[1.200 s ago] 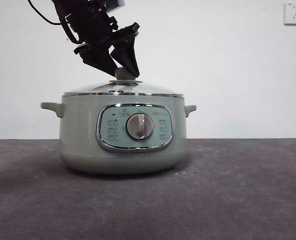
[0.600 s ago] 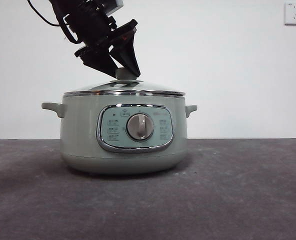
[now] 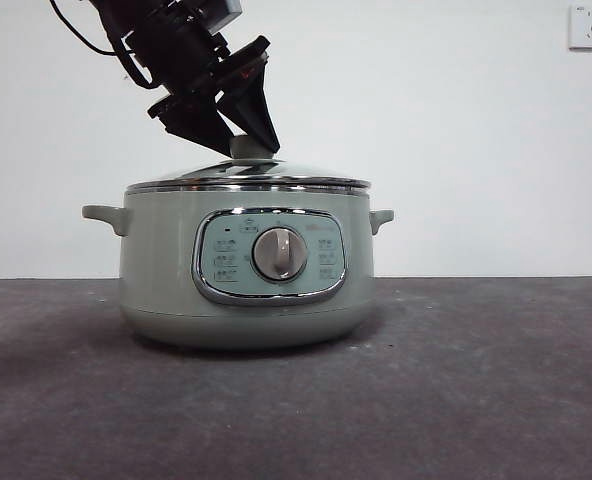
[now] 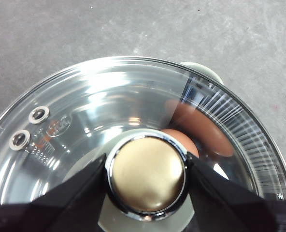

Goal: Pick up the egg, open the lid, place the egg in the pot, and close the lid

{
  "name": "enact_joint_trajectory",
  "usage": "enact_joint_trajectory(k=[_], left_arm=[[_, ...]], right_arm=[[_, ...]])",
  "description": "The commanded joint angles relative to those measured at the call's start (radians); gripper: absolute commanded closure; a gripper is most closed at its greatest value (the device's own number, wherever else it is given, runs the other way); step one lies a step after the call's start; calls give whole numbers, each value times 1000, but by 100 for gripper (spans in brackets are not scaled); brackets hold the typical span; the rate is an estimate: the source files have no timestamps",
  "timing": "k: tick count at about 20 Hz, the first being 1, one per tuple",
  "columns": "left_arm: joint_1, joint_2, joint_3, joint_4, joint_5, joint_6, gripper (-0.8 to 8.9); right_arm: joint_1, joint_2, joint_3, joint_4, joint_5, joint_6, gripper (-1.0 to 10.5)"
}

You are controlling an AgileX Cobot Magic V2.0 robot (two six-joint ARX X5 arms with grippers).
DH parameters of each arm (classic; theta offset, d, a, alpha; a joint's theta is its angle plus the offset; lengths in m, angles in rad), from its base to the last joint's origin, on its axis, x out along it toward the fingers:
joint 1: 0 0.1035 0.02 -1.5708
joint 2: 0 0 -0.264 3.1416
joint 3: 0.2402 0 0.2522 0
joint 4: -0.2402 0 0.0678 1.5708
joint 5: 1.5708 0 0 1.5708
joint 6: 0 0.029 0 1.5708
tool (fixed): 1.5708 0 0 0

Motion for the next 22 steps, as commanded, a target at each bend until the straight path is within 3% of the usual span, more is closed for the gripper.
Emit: enact_joint_trajectory(k=[1, 6, 9, 13, 16, 19, 22], left_arm=[[-6, 34, -20, -55, 28, -6, 822], [-1, 34, -20, -68, 29, -8, 787], [-1, 34, -20, -75, 24, -8, 548], [1, 28, -18, -75, 25, -7, 519], [2, 12, -3, -77, 21, -7, 361], [9, 5, 49, -111, 21, -14, 359], [15, 2, 142, -246, 21, -10, 359]], right_arm=[[2, -3, -6, -24, 0, 0, 959], [2, -3, -6, -24, 0, 0, 959], [2, -3, -6, -24, 0, 0, 959], [2, -3, -6, -24, 0, 0, 959], [2, -3, -6, -24, 0, 0, 959], [2, -3, -6, -24, 0, 0, 959], [2, -3, -6, -24, 0, 0, 959]])
